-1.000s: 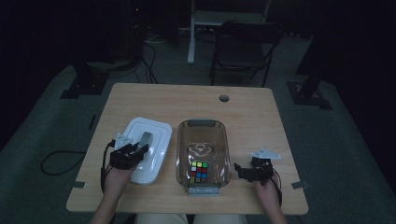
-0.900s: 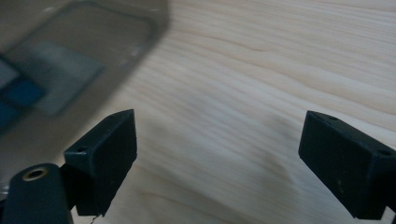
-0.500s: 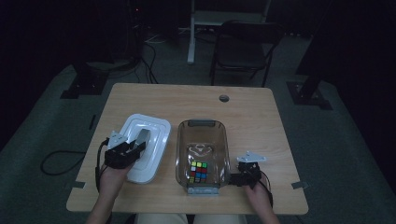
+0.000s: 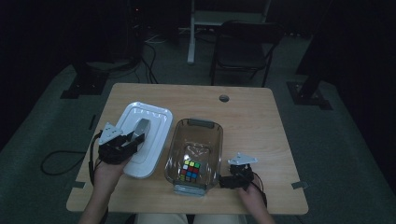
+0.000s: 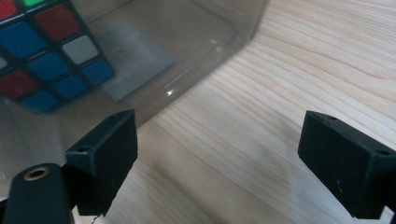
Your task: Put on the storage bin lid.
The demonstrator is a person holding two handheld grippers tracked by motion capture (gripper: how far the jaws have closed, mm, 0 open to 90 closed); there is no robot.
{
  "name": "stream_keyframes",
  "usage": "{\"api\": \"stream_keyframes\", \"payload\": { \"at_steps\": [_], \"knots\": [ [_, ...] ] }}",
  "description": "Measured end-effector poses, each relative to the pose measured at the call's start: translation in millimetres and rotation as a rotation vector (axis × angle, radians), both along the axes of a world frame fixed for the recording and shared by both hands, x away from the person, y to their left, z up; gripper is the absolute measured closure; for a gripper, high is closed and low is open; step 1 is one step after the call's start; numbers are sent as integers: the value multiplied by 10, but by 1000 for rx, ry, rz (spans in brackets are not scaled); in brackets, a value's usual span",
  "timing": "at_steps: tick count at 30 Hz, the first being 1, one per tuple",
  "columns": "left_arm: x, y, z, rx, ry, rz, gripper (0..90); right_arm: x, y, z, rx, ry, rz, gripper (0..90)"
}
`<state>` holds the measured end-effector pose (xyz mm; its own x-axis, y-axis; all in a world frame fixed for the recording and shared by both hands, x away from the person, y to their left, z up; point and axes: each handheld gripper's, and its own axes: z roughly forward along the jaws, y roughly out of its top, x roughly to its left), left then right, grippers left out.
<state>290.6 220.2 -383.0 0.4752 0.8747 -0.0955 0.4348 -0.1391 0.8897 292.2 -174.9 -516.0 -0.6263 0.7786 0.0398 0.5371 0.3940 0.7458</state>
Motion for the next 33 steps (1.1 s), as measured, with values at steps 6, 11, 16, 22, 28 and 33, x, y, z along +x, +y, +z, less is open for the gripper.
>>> {"api": "stream_keyframes", "payload": {
  "at_steps": [6,11,16,22,28,33],
  "knots": [
    [-11,-93,82,-17,1,-61,688,-3,177,-25,20,11,46,119],
    [3,-205,130,-2,-1,-101,688,6,342,-26,9,1,82,119],
    [35,-309,145,3,3,-135,688,33,499,-16,-1,-3,103,119],
    [89,-449,110,9,22,-212,688,84,674,-8,8,-5,136,119],
    [176,-602,56,7,50,-268,688,82,454,26,23,-26,71,119],
    [229,-755,32,11,75,-288,688,131,197,78,44,-43,-10,119]
  ]
}}
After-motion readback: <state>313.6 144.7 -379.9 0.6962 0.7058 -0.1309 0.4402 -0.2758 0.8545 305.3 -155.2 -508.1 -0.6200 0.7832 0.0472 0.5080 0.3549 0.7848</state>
